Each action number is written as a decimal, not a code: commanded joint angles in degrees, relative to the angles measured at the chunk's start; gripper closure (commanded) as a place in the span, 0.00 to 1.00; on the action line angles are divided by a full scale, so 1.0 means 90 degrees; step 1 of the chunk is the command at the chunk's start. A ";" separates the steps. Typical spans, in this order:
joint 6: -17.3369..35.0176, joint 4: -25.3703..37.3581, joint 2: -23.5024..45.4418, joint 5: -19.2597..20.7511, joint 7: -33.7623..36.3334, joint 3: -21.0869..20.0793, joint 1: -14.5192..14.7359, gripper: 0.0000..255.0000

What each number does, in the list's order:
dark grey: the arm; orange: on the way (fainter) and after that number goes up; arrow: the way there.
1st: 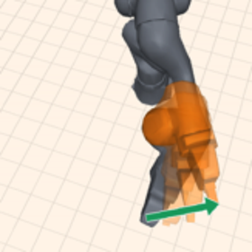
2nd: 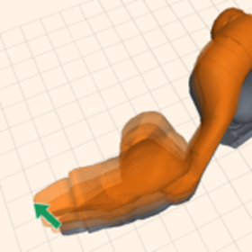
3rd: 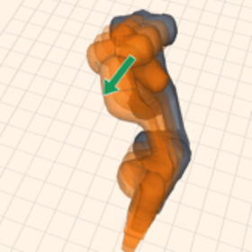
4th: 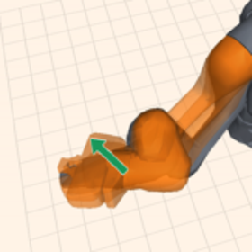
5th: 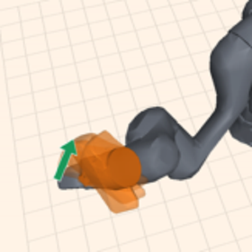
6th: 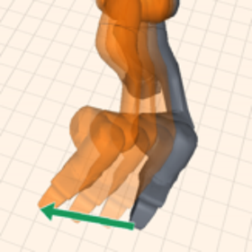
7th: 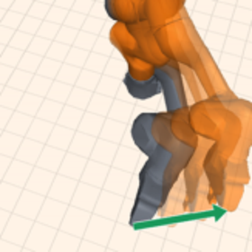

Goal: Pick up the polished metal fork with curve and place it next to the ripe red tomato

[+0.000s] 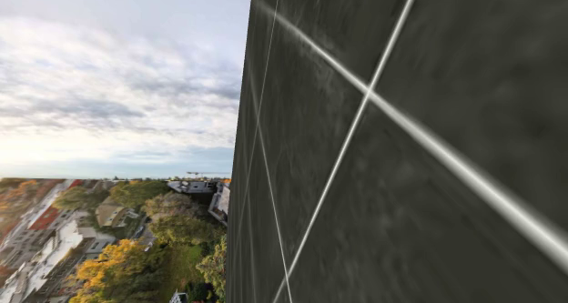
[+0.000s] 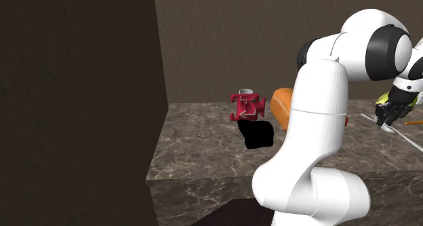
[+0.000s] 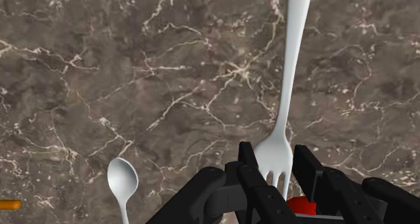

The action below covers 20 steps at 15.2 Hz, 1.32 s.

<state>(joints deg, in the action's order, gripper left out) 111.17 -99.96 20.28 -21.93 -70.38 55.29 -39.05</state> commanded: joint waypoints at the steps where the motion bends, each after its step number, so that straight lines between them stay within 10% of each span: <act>1: 0.0152 -0.0116 0.0062 -0.0070 -0.0044 -0.0041 -0.0011 1.00; 20: 0.1255 -0.0793 0.0750 -0.0815 -0.0568 -0.0513 -0.0328 1.00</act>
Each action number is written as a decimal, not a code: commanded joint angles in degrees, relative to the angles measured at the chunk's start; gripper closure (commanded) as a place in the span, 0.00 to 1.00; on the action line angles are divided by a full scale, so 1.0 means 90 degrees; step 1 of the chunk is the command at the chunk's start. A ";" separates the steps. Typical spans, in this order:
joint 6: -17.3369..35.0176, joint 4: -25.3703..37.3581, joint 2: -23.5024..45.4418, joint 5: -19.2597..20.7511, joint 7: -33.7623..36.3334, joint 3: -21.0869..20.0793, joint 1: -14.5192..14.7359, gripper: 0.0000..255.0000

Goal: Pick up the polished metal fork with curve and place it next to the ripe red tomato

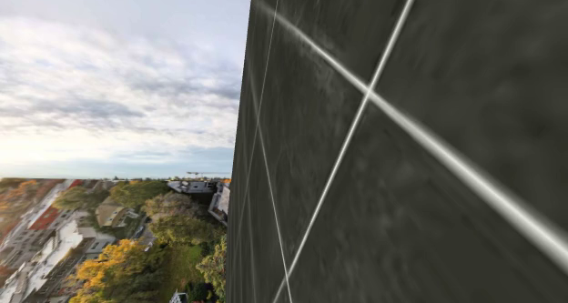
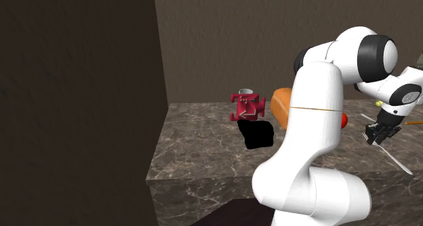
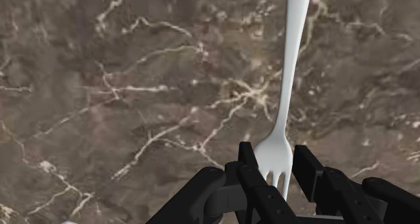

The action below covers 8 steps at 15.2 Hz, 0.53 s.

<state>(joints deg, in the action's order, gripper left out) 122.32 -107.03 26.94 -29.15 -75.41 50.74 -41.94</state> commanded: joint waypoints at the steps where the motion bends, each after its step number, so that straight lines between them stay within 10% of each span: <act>1: 0.0016 -0.0007 0.0010 -0.0013 -0.0009 -0.0008 -0.0007 1.00; 6: 0.0015 -0.0007 0.0010 -0.0012 -0.0009 -0.0008 -0.0006 1.00; 7: 0.0015 -0.0007 0.0010 -0.0012 -0.0009 -0.0008 -0.0006 0.00; 8: 0.0015 -0.0007 0.0010 -0.0012 -0.0009 -0.0008 -0.0006 0.00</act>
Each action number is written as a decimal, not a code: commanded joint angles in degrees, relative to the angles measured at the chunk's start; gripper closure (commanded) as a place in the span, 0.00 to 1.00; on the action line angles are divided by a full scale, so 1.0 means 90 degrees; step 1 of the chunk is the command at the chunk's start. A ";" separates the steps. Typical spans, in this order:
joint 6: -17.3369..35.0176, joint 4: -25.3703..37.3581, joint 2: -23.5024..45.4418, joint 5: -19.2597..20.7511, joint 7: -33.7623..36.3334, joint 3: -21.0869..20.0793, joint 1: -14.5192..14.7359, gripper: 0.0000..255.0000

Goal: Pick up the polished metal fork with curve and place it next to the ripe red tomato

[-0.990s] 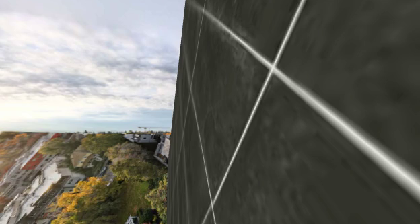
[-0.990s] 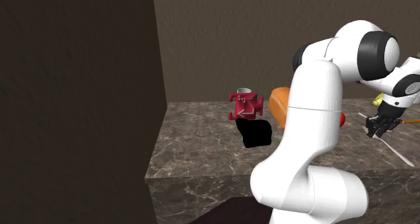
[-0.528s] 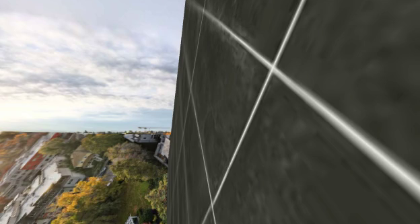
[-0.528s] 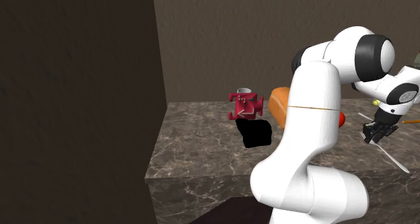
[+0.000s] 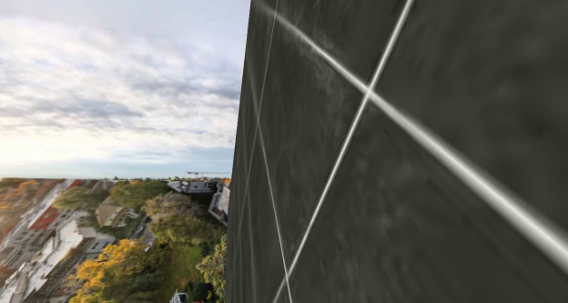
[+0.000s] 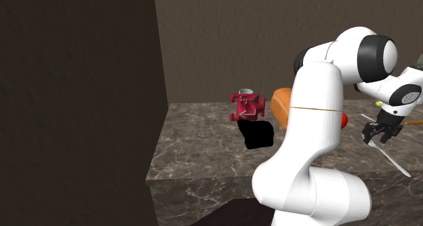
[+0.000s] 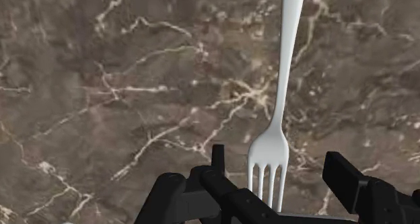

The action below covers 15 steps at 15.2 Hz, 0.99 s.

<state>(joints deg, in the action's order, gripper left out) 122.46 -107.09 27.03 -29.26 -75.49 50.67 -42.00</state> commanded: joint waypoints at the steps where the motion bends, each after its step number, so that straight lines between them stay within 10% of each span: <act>1: 0.0000 0.0000 0.0000 0.0000 0.0000 0.0000 0.0000 0.00; 15: -0.0571 0.0286 -0.0430 0.0450 0.0273 0.0314 0.0198 0.00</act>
<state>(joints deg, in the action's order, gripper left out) 117.33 -104.52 23.16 -25.22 -73.04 53.49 -40.22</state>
